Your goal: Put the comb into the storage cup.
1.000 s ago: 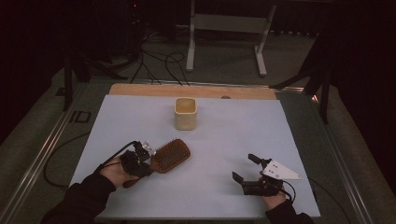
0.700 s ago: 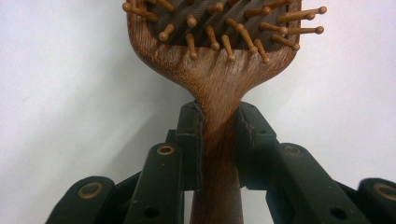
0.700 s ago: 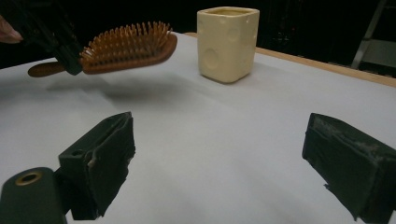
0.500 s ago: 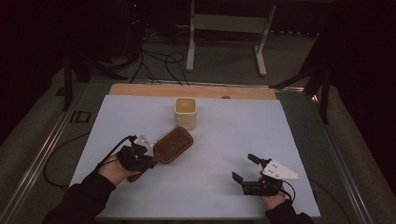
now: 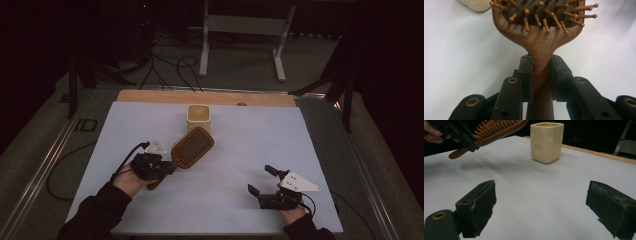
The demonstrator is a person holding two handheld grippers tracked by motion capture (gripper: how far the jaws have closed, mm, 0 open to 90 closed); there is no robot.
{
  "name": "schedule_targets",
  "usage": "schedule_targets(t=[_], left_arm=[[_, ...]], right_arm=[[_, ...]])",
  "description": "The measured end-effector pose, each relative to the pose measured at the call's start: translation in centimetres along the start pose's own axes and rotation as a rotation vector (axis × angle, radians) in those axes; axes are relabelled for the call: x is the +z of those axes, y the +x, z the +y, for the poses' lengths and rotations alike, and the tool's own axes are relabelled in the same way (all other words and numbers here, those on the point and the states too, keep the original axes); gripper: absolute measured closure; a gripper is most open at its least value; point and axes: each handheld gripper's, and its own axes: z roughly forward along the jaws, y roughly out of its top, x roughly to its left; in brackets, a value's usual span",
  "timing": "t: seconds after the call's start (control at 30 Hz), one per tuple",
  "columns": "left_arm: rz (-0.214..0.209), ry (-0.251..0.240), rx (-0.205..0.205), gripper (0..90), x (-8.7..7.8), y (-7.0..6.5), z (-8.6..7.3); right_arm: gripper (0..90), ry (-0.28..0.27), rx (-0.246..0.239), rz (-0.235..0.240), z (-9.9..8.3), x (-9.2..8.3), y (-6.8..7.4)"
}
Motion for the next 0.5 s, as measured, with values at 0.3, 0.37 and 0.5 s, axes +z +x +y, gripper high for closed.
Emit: schedule_targets(t=[0.3,0.37,0.5], left_arm=[[-0.023,-0.065,0.014,74.3,1.0,-1.0,0.7],[-0.021,-0.082,0.018,74.3,1.2,-1.3,0.8],[-0.025,-0.098,0.021,74.3,1.5,-1.5,0.7]], right_arm=[[9.0,0.005,0.005,0.001,0.0,0.1,0.0],[9.0,0.005,0.008,0.002,0.0,0.1,0.0],[9.1,0.008,0.010,0.002,-0.1,0.2,0.0]])
